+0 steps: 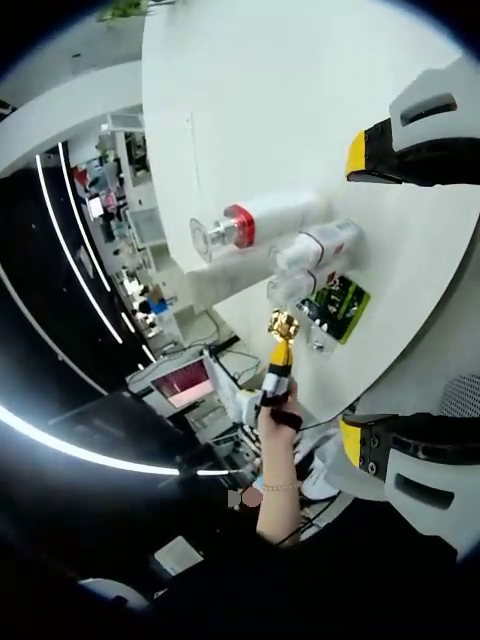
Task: Arrange the skincare products in the storage area until every visible bottle or jar stands upright without overlapping.
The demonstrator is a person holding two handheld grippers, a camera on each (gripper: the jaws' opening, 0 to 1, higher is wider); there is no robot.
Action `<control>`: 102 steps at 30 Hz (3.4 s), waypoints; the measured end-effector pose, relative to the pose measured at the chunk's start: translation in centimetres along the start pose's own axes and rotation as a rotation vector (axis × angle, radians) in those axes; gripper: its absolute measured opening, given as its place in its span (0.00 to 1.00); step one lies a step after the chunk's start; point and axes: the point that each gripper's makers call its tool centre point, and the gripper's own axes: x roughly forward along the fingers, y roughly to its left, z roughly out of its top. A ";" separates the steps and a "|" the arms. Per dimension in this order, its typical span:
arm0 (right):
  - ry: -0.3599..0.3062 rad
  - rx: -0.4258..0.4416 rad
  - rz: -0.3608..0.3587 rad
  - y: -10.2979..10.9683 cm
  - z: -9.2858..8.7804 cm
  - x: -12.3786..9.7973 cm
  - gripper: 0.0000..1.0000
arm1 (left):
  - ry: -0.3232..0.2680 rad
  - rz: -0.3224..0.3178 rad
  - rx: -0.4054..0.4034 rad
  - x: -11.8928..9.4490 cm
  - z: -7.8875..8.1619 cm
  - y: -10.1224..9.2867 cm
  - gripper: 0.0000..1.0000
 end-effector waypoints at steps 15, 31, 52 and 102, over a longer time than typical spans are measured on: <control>0.002 0.008 -0.009 0.0 0.0 0.0 0.99 | 0.030 0.049 0.019 1.1 0.0 1.2 0.01; 0.004 0.010 -0.017 -0.2 -0.1 0.0 0.98 | 0.033 0.075 0.048 2.5 1.3 4.6 0.01; 0.008 0.012 -0.019 -0.3 -0.2 0.1 0.98 | 0.067 0.152 0.254 2.4 1.2 3.9 0.00; 0.005 0.020 -0.029 -0.5 -0.2 0.0 0.96 | 0.274 0.166 1.098 5.2 1.9 1.2 0.30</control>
